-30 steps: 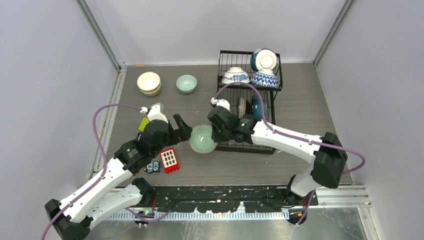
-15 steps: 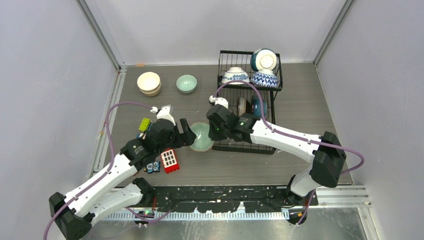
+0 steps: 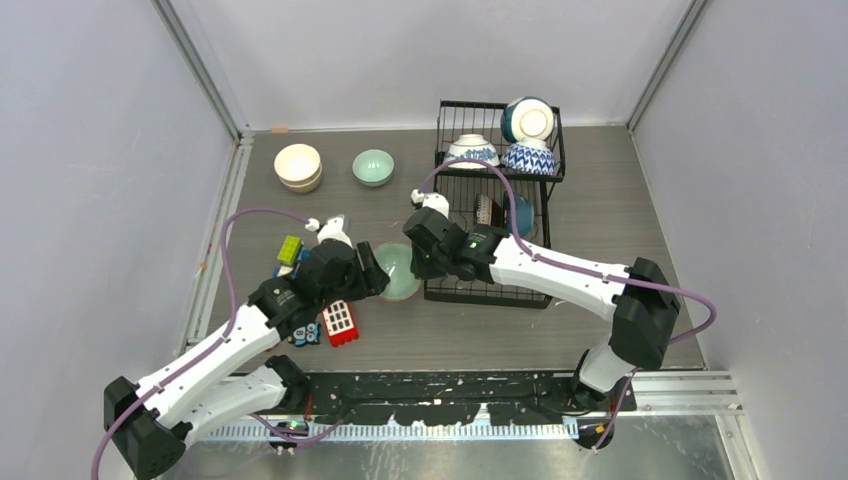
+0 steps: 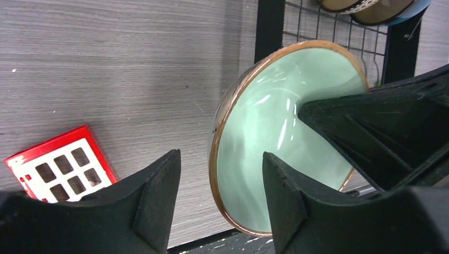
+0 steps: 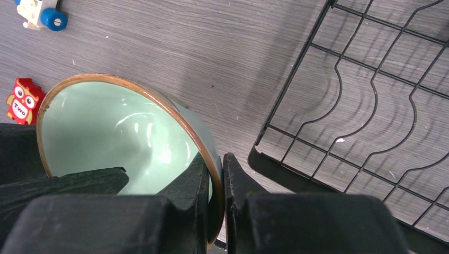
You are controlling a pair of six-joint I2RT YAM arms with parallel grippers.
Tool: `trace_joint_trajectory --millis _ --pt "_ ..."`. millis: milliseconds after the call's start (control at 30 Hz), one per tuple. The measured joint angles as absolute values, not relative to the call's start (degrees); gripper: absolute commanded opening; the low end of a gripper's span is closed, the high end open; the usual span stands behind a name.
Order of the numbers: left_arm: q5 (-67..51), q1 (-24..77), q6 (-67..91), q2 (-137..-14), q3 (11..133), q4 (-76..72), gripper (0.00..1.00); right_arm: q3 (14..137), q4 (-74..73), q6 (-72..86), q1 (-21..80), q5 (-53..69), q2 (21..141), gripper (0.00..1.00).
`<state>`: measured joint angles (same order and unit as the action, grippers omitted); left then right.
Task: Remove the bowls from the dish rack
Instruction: Place the bowl at the center of the board.
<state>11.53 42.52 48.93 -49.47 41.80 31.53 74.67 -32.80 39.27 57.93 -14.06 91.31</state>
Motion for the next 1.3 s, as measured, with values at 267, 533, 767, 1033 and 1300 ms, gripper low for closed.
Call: trace_joint_trajectory --millis 267,533,767,1033,1300 --pt "13.1 42.5 49.0 -48.9 40.5 31.5 0.45 75.5 -32.8 39.9 58.4 -14.6 92.8 0.01" --pt "15.4 42.5 49.1 -50.0 40.5 31.1 0.24 75.5 -32.8 40.3 58.5 -15.2 92.8 0.01" --pt "15.9 42.2 50.7 -51.7 40.5 29.0 0.00 75.5 -33.0 41.2 58.7 -16.5 92.8 0.01" --pt "15.8 42.0 50.8 -51.7 40.5 28.9 0.00 75.4 -32.9 41.2 58.8 -16.9 92.7 0.27" --pt "13.8 42.3 48.8 -51.8 40.1 29.9 0.00 75.4 -31.2 40.7 58.8 -15.1 91.1 0.63"
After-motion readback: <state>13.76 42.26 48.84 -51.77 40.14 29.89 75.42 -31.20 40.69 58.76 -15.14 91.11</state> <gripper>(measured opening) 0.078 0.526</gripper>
